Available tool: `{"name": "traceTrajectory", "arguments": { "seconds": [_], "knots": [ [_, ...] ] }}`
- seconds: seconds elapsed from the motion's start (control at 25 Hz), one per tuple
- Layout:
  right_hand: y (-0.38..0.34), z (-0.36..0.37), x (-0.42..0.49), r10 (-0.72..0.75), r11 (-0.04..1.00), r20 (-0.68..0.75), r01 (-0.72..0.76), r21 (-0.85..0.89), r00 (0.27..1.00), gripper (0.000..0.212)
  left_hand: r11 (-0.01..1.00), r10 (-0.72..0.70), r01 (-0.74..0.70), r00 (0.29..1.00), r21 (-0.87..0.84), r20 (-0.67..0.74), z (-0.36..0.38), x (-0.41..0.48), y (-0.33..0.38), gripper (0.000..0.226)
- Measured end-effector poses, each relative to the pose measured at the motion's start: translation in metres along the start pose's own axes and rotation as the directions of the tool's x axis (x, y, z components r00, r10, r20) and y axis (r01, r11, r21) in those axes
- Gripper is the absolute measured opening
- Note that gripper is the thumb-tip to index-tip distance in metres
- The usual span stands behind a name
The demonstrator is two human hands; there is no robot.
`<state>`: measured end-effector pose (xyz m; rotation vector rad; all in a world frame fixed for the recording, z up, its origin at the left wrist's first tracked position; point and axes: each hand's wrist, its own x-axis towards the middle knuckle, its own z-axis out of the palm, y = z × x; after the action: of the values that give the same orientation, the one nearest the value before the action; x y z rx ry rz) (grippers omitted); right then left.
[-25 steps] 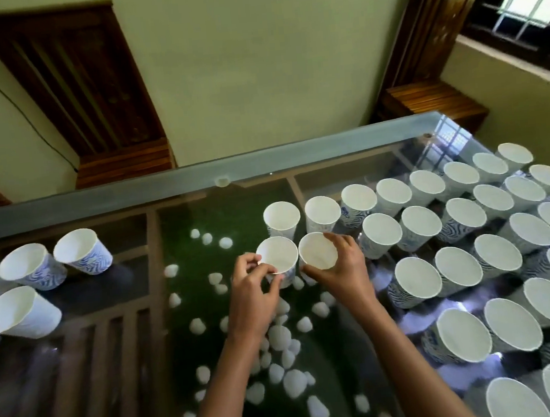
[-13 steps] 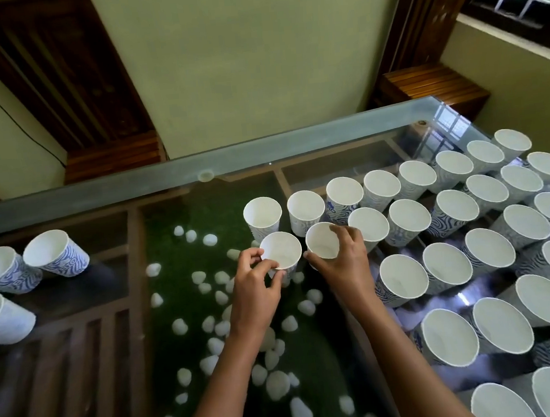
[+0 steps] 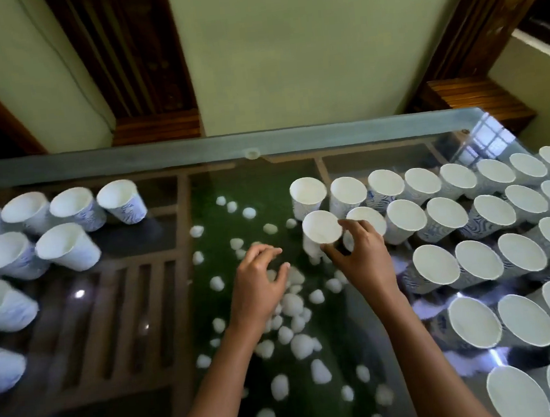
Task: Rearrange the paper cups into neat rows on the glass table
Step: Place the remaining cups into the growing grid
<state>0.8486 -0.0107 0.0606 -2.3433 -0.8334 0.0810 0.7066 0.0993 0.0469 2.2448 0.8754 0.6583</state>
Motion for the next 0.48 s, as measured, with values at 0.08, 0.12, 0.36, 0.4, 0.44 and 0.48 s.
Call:
{"name": "traceTrajectory", "arguments": {
  "seconds": [0.08, 0.12, 0.36, 0.4, 0.44, 0.48],
  "knots": [
    [-0.034, 0.017, -0.016, -0.069, 0.996, 0.068, 0.064, 0.066, 0.995, 0.052, 0.997, -0.067, 0.065, 0.997, -0.038, -0.044, -0.038, -0.024, -0.026, 0.025],
    [-0.053, 0.028, -0.026, -0.112, 0.99, 0.108, 0.101, 0.096, 0.988, 0.051, 0.994, -0.105, 0.103, 0.992, -0.042, -0.07, -0.059, -0.038, -0.042, 0.024],
    [-0.168, 0.112, -0.108, -0.346, 0.93, 0.276, 0.29, 0.226, 0.897, 0.045, 0.963, -0.26, 0.268, 0.931, -0.004, -0.255, -0.189, -0.127, -0.129, 0.027],
    [-0.188, 0.126, -0.124, -0.379, 0.918, 0.311, 0.312, 0.244, 0.872, 0.045, 0.959, -0.269, 0.285, 0.918, 0.01, -0.291, -0.211, -0.14, -0.14, 0.027],
    [-0.209, 0.139, -0.139, -0.401, 0.909, 0.352, 0.319, 0.269, 0.846, 0.045, 0.956, -0.268, 0.292, 0.906, 0.026, -0.329, -0.232, -0.152, -0.151, 0.027],
    [-0.229, 0.151, -0.154, -0.426, 0.897, 0.389, 0.326, 0.298, 0.817, 0.046, 0.955, -0.256, 0.292, 0.894, 0.045, -0.367, -0.251, -0.163, -0.162, 0.027]
  ]
}}
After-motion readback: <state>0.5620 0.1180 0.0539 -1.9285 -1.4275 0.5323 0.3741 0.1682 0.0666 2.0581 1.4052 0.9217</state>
